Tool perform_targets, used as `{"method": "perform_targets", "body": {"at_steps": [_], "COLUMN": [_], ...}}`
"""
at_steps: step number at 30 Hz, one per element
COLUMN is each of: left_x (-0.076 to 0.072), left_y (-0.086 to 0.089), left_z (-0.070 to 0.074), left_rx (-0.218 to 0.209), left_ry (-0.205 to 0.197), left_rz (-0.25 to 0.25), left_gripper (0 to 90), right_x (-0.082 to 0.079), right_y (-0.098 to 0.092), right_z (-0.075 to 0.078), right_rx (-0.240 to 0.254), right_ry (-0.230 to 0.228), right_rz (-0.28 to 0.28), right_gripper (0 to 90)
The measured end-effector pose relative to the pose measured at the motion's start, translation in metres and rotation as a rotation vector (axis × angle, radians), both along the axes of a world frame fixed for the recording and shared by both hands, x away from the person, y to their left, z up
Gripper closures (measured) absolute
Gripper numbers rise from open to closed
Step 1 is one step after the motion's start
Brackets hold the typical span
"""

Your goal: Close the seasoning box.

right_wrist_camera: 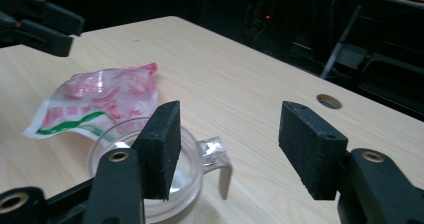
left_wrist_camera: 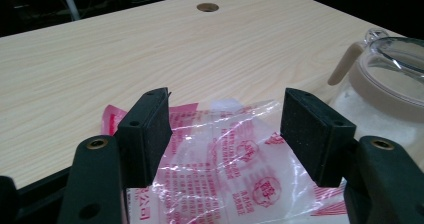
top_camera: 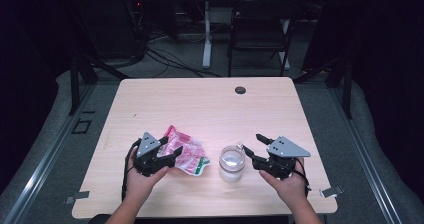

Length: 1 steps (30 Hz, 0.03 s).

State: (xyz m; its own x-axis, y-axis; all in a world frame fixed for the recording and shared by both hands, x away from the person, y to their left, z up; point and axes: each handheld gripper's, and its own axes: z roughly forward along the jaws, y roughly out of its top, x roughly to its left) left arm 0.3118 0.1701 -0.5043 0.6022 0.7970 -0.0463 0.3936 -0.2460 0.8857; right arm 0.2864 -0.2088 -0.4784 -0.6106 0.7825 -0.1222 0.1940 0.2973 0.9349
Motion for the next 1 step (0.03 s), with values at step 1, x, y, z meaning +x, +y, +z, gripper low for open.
{"method": "perform_targets", "body": {"at_steps": [1], "left_x": [0.0007], "left_y": [0.0021], "left_z": [0.0003], "left_rx": [-0.004], "left_ry": [0.002], "left_rz": [0.004], "left_gripper": [36.4], "right_x": [0.0004], "right_y": [-0.0018], "right_z": [0.0], "right_rx": [0.005], "right_ry": [0.002], "right_rz": [-0.011], "right_gripper": [41.9]}}
